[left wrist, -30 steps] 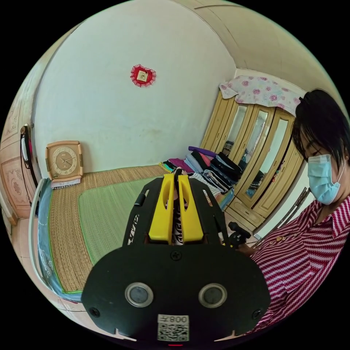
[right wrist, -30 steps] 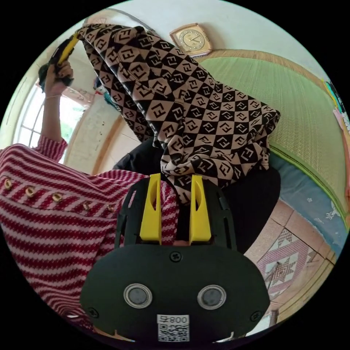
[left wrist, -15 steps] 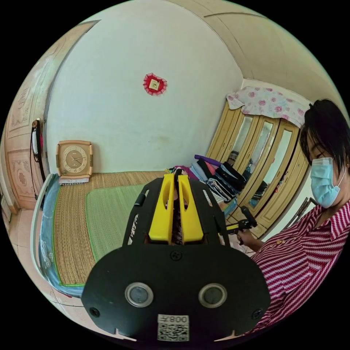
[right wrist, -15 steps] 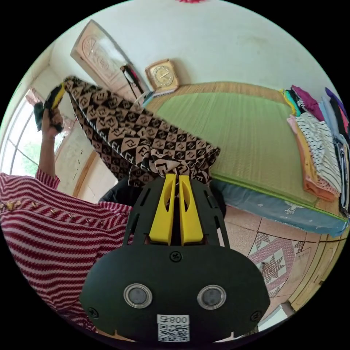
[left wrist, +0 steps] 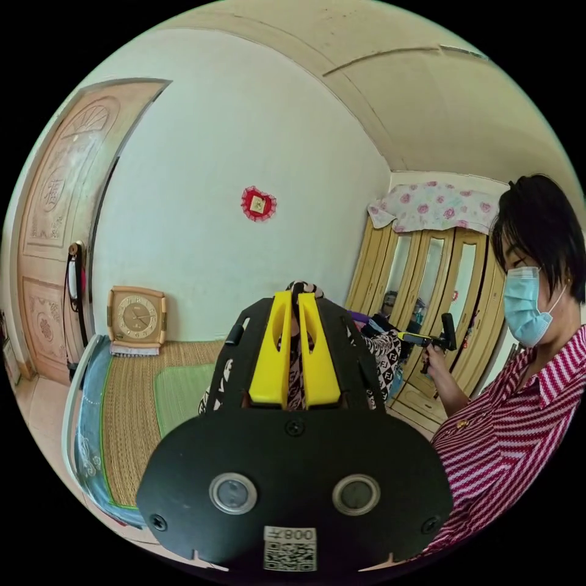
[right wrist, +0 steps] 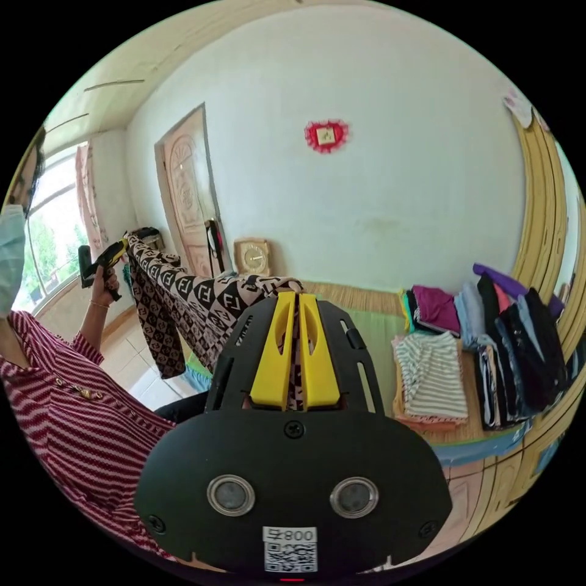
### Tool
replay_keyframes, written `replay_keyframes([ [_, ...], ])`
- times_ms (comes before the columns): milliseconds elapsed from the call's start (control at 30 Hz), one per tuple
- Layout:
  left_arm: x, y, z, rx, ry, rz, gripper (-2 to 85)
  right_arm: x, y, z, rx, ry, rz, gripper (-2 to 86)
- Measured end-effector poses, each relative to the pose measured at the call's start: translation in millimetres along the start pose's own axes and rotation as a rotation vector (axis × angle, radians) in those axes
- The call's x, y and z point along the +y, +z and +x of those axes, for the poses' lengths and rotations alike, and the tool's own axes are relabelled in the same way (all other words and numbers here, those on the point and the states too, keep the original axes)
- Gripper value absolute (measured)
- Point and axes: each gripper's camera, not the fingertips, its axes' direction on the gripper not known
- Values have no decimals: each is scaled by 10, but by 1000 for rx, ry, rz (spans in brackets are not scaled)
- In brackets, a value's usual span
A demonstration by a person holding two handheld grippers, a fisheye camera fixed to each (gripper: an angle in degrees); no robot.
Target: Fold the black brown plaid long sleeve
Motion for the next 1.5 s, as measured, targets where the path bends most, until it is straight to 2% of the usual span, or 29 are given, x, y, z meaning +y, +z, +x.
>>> replay_keyframes([
  [333, 98, -402, 52, 4, 80, 94, 17, -470, -979, -115, -17, -80, 242, 5],
  [1067, 570, -833, -182, -36, 54, 124, 16, -728, -1438, 255, -126, -82, 293, 2],
  [1500, 733, -923, -187, -22, 53, 104, 16, -865, -1490, 551, -125, -68, 298, 2],
])
